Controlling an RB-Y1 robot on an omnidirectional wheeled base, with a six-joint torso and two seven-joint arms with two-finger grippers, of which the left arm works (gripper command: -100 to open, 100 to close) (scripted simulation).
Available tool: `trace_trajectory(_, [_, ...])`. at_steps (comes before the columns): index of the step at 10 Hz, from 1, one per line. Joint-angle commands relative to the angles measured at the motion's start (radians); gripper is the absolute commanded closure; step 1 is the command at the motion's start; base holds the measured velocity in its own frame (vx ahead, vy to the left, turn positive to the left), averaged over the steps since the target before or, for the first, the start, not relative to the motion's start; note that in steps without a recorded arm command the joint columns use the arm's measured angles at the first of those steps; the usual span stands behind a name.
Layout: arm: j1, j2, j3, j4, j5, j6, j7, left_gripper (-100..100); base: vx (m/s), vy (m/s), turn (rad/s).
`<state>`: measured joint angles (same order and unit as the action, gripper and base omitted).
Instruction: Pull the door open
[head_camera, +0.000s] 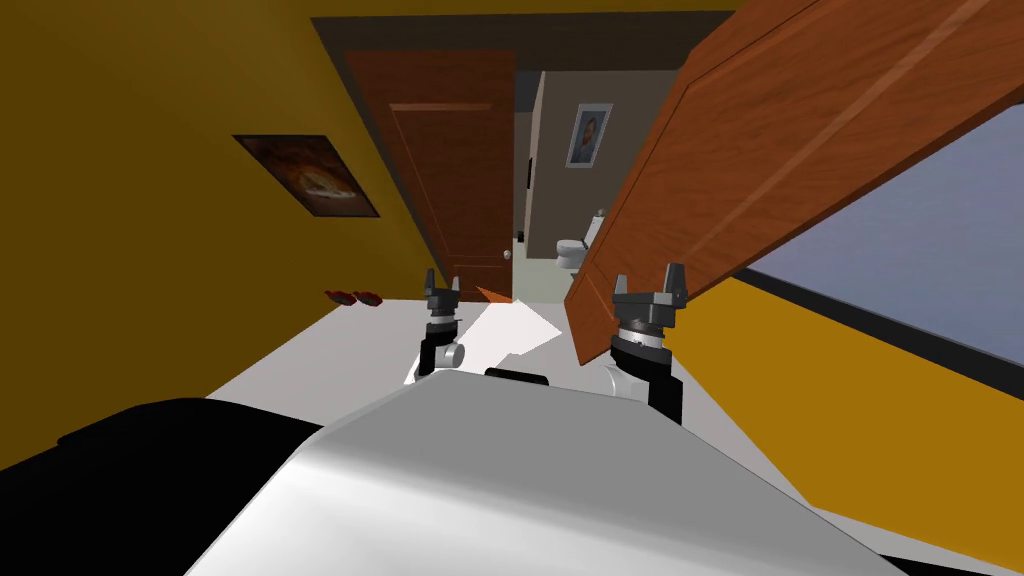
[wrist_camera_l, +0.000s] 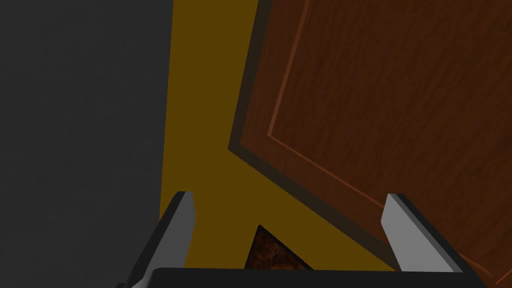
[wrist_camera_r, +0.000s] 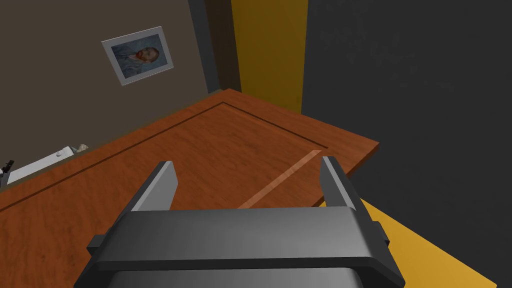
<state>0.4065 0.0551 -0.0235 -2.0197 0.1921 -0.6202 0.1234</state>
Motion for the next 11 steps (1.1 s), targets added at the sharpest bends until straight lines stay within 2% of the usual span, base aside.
trace_trajectory(1, [-0.018, 0.011, 0.001, 0.045, 0.012, -0.007, 0.043, -100, 0.108, -0.026, -0.045])
trace_trajectory(7, [-0.089, 0.040, -0.007, 0.224, 0.051, -0.040, 0.197, -100, 0.098, -0.015, -0.043])
trace_trajectory(8, [-0.089, 0.040, -0.007, 0.224, 0.051, -0.040, 0.197, -100, 0.067, -0.011, -0.014])
trace_trajectory(11, [-0.127, 0.055, -0.011, 0.313, 0.072, -0.058, 0.280, -100, 0.075, -0.012, -0.044])
